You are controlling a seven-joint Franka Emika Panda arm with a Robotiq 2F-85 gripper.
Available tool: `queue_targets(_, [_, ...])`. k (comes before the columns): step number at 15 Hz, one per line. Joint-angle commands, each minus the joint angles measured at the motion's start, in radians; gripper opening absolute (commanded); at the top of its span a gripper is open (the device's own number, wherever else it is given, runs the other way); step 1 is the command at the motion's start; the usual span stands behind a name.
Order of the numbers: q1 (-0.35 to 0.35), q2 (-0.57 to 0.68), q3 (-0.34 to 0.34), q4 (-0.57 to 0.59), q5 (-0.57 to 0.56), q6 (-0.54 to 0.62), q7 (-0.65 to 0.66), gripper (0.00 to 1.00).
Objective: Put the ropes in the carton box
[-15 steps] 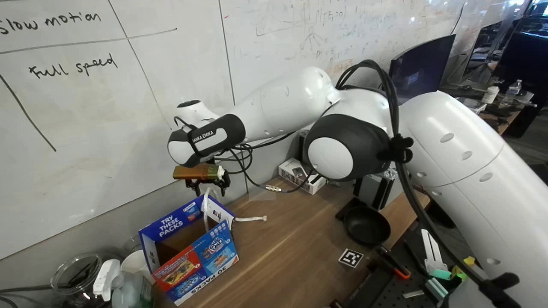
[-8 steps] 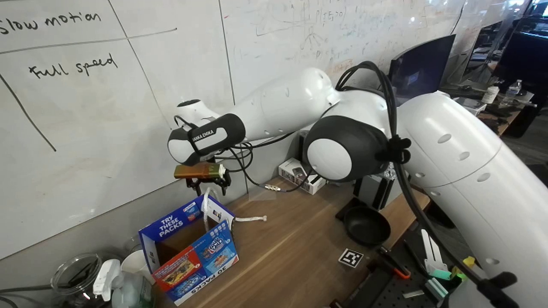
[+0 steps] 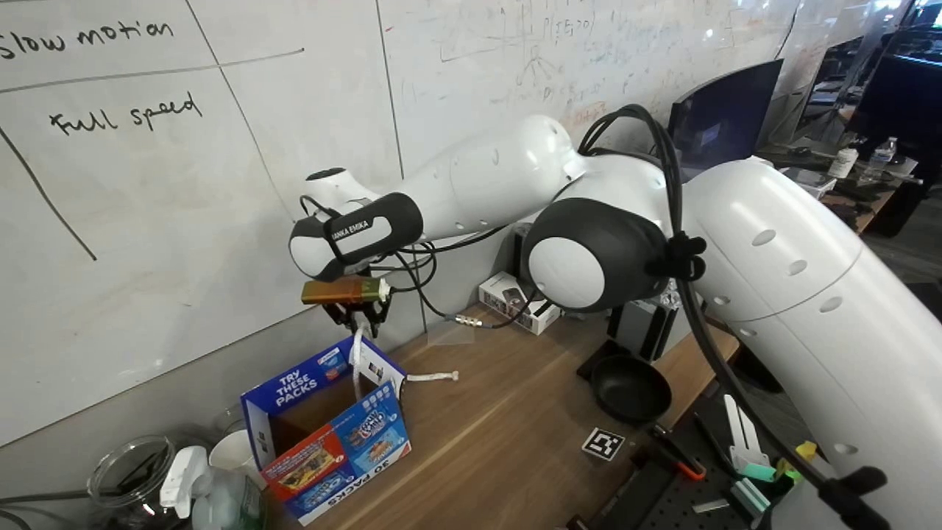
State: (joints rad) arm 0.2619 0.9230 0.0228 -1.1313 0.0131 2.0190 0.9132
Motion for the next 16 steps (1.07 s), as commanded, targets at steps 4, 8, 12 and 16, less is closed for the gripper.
queue_targets(4, [-0.007,0.013,0.003,0.047,0.022,-0.031,-0.036,0.00])
queue_targets(8, [-0.002,-0.012,0.000,0.030,0.017,-0.024,-0.036,0.04])
queue_targets(12, [0.020,-0.100,-0.005,-0.035,0.001,0.003,-0.025,0.04])
queue_targets(16, [0.054,-0.240,-0.004,-0.121,-0.030,0.026,-0.006,0.04])
